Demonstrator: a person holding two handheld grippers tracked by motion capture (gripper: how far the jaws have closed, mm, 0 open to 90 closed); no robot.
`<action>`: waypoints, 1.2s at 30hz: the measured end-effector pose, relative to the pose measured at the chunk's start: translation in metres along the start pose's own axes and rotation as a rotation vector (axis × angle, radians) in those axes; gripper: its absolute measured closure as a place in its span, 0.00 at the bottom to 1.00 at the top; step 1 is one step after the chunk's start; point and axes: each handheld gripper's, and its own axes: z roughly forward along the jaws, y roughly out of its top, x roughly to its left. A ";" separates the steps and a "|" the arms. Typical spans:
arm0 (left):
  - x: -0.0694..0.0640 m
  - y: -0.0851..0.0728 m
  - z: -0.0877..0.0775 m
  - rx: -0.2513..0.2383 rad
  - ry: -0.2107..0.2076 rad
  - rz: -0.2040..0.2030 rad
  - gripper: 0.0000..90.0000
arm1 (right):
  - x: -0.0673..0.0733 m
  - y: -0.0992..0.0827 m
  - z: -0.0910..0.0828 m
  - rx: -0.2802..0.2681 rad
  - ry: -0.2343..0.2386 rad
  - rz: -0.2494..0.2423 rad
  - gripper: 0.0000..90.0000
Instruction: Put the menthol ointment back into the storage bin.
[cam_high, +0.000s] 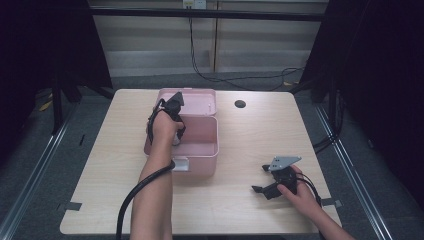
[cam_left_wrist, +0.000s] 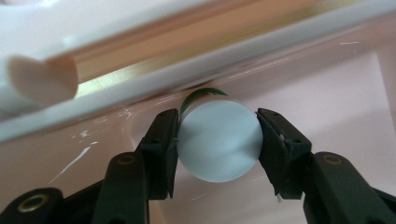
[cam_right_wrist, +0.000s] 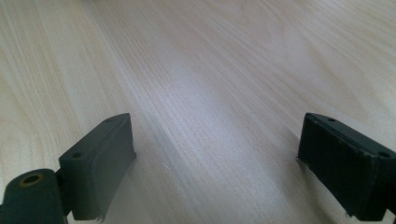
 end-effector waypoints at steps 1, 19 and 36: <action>0.001 -0.001 0.000 0.004 0.004 0.000 0.56 | 0.000 0.000 0.000 0.000 0.000 0.000 0.11; -0.002 -0.006 0.011 -0.019 -0.020 0.013 0.56 | 0.000 0.000 0.000 -0.002 -0.001 0.000 0.11; -0.007 -0.005 0.011 -0.014 -0.050 0.013 0.50 | 0.000 0.000 0.000 -0.002 0.000 0.000 0.11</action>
